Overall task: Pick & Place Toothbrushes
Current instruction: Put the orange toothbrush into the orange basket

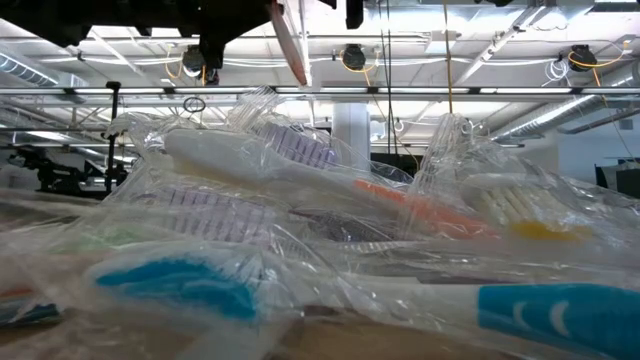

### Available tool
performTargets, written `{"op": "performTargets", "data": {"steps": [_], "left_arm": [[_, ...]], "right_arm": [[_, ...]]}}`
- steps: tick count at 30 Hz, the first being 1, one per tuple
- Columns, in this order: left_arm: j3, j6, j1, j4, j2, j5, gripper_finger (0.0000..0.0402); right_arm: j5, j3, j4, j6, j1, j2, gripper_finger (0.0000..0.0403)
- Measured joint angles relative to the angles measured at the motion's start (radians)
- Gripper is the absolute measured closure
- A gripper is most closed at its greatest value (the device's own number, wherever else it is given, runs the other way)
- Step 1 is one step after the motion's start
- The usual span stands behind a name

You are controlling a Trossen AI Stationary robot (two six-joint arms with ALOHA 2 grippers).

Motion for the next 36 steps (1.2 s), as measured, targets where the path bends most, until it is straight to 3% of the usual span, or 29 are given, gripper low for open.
{"op": "performTargets", "data": {"steps": [4,11,16,20,28,36], "left_arm": [[0.0,0.022,0.0,-0.001,0.0,0.0,0.0386],[0.0,0.016,0.0,-0.021,0.0,-0.007,0.0394],[0.0,0.012,0.006,-0.059,-0.018,-0.046,0.0395],[0.0,-0.009,0.025,-0.125,-0.061,-0.046,0.0394],[-0.001,-0.008,0.105,-0.184,-0.127,-0.067,0.0394],[-0.001,-0.052,0.299,-0.233,-0.128,-0.045,0.0395]], "right_arm": [[0.001,0.0,0.0,0.0,0.0,0.0,0.0403],[0.01,0.0,-0.032,-0.055,0.0,0.0,0.0402],[0.172,0.0,-0.07,-0.119,0.008,-0.009,0.0384],[0.211,0.0,-0.118,-0.132,0.011,-0.047,0.035],[0.208,0.0,-0.371,0.014,0.047,-0.139,0.0277],[0.206,-0.001,-0.532,0.138,0.131,-0.14,0.026]]}}
